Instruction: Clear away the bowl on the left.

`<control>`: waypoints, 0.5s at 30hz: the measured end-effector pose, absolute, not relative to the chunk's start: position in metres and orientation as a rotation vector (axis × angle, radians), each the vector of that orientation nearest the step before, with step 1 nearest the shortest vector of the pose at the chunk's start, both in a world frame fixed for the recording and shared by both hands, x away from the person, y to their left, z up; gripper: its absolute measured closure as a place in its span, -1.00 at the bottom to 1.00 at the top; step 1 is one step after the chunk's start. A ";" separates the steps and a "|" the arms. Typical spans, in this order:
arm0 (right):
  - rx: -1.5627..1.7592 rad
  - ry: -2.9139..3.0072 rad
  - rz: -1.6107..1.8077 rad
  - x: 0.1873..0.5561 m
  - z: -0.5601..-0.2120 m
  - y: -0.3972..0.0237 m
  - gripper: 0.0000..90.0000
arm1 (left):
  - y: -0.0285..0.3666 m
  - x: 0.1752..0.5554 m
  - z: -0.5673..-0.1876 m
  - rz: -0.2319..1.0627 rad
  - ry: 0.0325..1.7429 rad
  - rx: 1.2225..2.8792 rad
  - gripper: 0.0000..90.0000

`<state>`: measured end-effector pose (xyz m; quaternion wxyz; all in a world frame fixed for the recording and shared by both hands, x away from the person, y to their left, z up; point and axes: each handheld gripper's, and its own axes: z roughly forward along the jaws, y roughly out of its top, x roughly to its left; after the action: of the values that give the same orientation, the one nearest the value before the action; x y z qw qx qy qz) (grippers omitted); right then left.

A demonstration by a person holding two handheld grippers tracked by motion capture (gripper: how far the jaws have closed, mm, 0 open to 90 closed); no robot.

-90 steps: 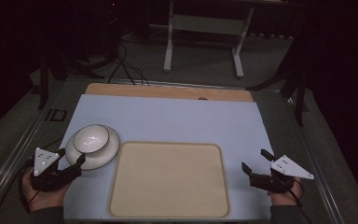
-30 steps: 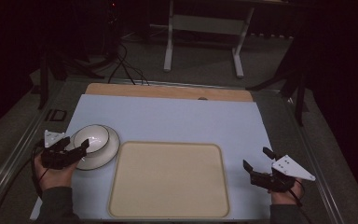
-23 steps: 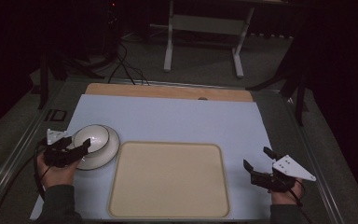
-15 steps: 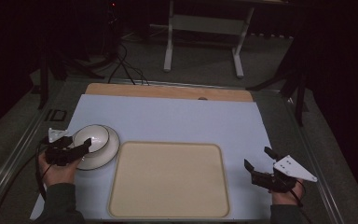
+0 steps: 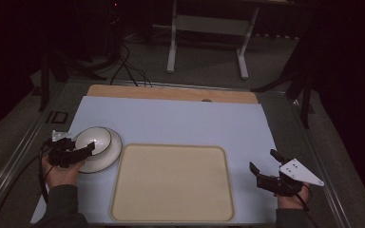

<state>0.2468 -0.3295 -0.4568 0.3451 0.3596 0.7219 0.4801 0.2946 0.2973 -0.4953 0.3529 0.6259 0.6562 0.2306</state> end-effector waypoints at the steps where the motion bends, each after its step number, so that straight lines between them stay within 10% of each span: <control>1: 0.935 1.874 1.246 0.247 -0.457 -0.330 -0.70 | 0.298 0.296 -0.497 0.585 1.704 1.618 -0.39; 15: 0.933 1.865 1.241 0.246 -0.456 -0.329 -0.70 | 0.301 0.304 -0.505 0.510 1.759 1.620 -0.23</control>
<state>0.2465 -0.3290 -0.4563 0.3499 0.3603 0.7199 0.4791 0.3037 0.3013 -0.5051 0.3413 0.6228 0.6762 0.1959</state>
